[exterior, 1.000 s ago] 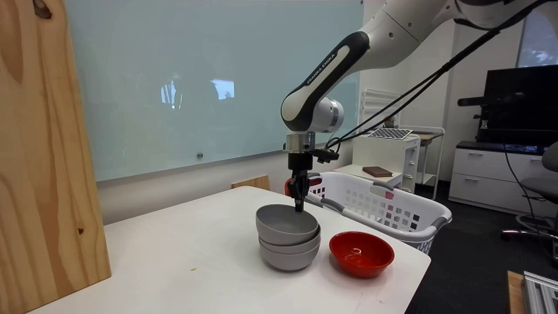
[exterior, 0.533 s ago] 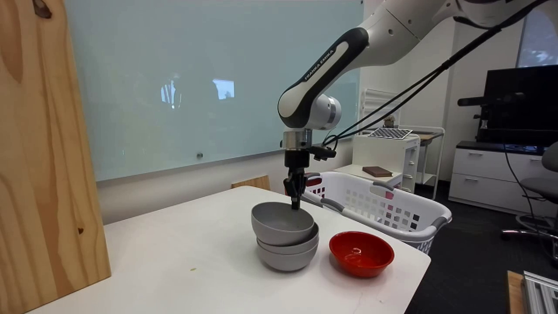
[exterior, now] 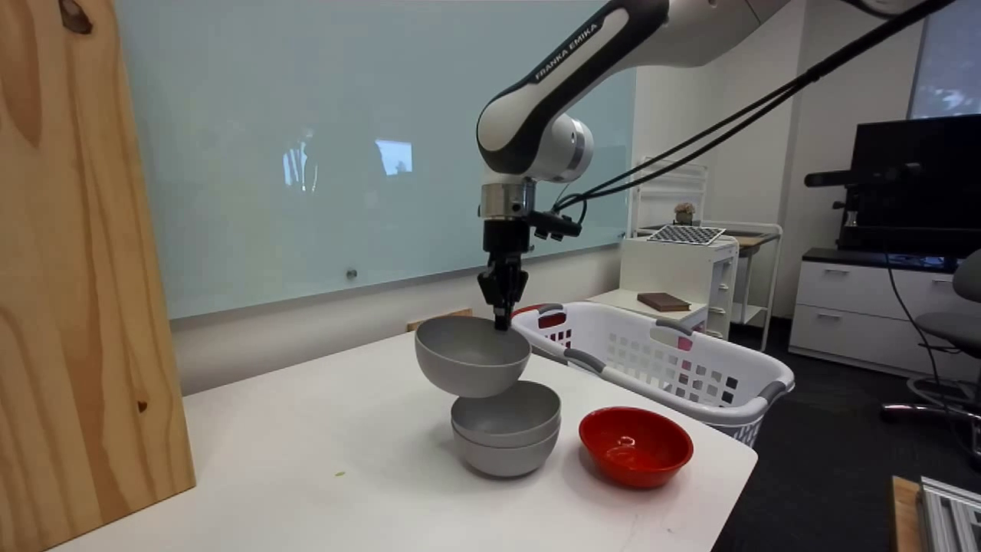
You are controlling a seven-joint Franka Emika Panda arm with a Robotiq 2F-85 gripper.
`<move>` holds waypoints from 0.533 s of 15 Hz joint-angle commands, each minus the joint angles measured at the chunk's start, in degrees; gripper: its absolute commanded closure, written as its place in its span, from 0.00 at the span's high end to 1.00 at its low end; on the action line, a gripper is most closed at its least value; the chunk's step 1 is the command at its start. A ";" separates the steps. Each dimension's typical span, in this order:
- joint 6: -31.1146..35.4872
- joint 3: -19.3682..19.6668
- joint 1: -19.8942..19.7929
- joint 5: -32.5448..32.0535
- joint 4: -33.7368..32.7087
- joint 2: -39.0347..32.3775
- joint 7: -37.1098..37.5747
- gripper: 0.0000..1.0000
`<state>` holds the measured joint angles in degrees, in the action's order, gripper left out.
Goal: Unstack the grey bowls.
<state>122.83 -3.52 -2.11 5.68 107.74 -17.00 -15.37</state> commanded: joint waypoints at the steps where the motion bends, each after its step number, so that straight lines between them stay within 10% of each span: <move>1: -3.58 0.53 1.70 -1.93 -0.04 2.42 4.81 0.01; 8: -6.40 0.22 3.77 -2.80 3.11 7.37 11.56 0.01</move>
<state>116.38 -3.49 0.26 4.16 107.93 -11.52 -7.47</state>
